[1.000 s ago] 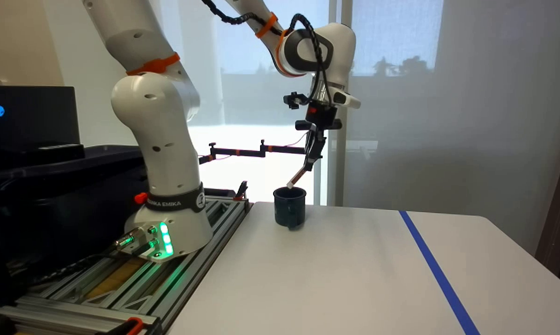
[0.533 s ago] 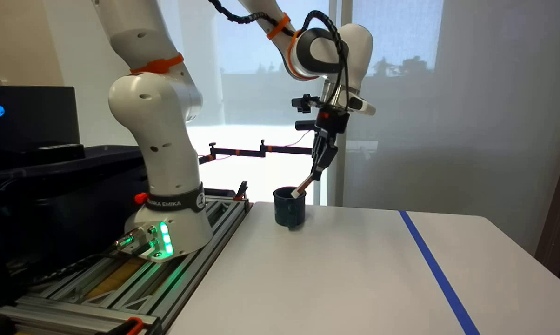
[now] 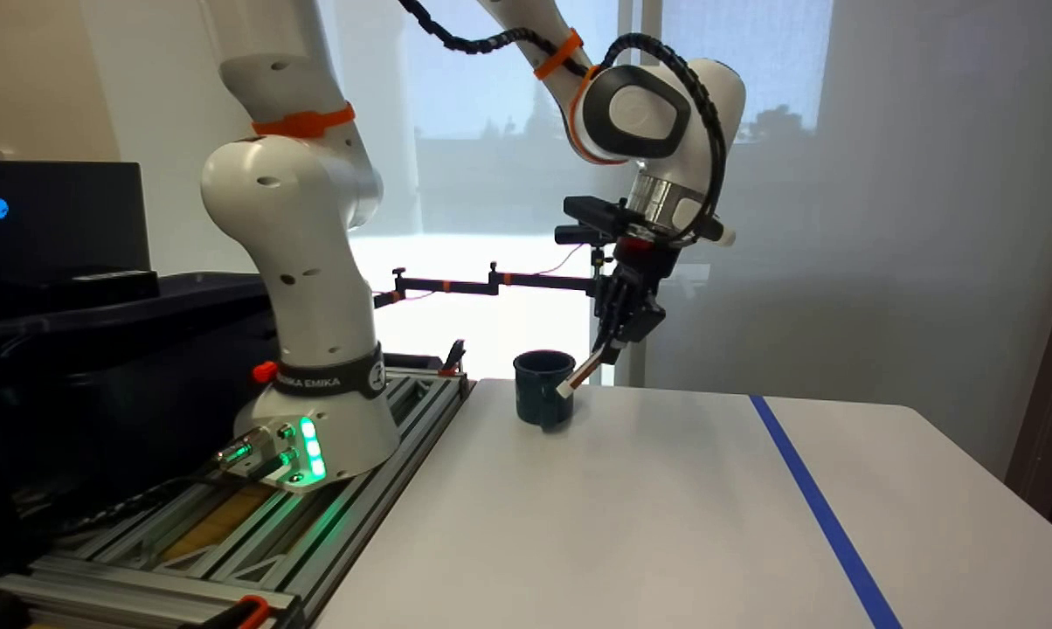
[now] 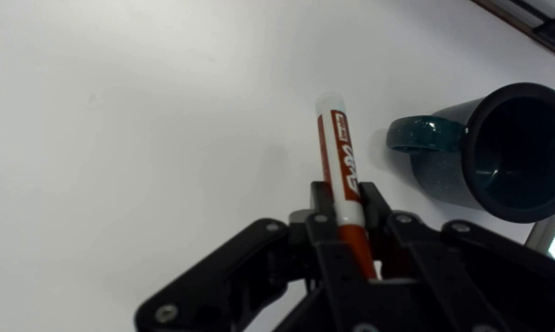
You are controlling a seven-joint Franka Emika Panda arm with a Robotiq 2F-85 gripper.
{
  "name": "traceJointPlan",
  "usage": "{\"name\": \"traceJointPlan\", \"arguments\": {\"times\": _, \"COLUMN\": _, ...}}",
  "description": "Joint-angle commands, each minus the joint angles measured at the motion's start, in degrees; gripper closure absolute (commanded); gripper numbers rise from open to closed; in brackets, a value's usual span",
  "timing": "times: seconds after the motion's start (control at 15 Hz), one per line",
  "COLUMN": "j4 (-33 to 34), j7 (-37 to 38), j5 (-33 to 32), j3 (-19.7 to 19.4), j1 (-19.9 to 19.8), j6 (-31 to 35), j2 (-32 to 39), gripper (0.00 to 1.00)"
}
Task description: Remove the marker from the mug cup
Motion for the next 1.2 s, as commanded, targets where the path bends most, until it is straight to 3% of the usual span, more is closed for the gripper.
{"name": "traceJointPlan", "arguments": {"times": 0.0, "j4": 2.58, "j7": -8.58, "j5": 0.86, "j3": -1.3, "j1": -1.12, "j6": -0.17, "j2": 4.44, "gripper": 0.95}}
{"name": "traceJointPlan", "arguments": {"times": 0.53, "j4": 4.25, "j7": -13.91, "j5": 0.59, "j3": -0.89, "j1": -2.96, "j6": 0.57, "j2": 11.02, "gripper": 0.95}}
{"name": "traceJointPlan", "arguments": {"times": 1.13, "j4": -1.09, "j7": -12.39, "j5": -0.27, "j3": 1.87, "j1": -2.41, "j6": 14.89, "j2": 12.06, "gripper": 0.95}}
